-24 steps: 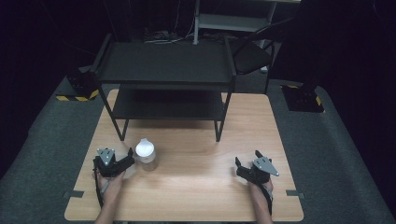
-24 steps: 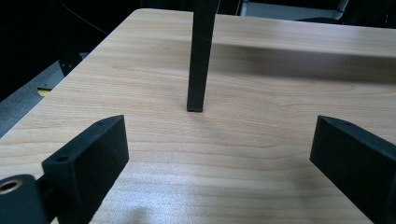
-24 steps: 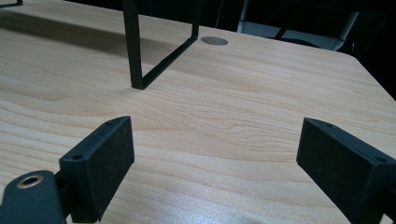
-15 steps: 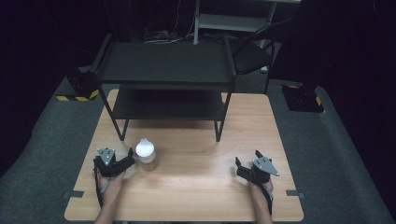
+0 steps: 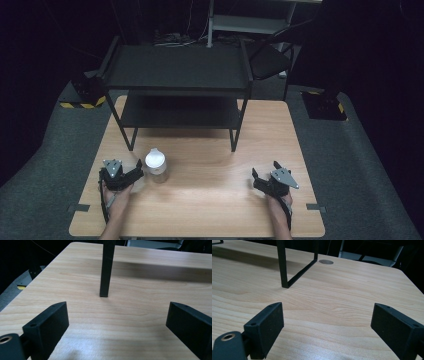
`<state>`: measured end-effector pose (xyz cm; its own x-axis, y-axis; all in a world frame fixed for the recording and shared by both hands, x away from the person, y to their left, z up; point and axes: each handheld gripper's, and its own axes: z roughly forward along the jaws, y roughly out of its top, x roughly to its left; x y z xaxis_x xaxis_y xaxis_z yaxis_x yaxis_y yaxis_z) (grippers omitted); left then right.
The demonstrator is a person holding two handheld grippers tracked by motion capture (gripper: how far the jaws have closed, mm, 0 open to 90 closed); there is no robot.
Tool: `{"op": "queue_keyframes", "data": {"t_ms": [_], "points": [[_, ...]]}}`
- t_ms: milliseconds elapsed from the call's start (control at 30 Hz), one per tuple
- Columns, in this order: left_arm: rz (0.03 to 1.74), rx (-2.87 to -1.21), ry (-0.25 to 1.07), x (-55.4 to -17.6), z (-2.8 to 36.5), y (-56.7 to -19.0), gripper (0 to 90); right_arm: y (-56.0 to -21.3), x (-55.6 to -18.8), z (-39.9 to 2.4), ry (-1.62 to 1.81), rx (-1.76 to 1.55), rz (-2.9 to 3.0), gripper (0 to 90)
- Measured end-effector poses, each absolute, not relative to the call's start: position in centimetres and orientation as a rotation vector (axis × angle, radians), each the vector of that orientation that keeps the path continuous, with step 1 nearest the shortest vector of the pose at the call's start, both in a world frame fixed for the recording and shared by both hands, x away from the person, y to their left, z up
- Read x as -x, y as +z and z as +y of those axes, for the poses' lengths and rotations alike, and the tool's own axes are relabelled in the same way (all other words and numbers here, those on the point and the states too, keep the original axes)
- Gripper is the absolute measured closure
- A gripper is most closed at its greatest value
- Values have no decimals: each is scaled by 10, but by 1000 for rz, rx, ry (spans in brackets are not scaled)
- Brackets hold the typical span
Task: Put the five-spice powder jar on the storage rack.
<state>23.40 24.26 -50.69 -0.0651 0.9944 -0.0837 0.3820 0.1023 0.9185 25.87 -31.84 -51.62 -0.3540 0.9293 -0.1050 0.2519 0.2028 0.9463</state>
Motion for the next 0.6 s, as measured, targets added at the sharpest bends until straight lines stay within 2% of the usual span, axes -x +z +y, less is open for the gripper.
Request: {"op": "queue_keyframes", "data": {"t_ms": [433, 600], "points": [[1579, -1432, 905, -195, 254, -501, 47, -516, -258, -319, 1190, -1109, 1750, 105], [1517, -1480, 864, -173, 256, -501, 48, -517, -258, -320, 1196, -1109, 1744, 105]]}}
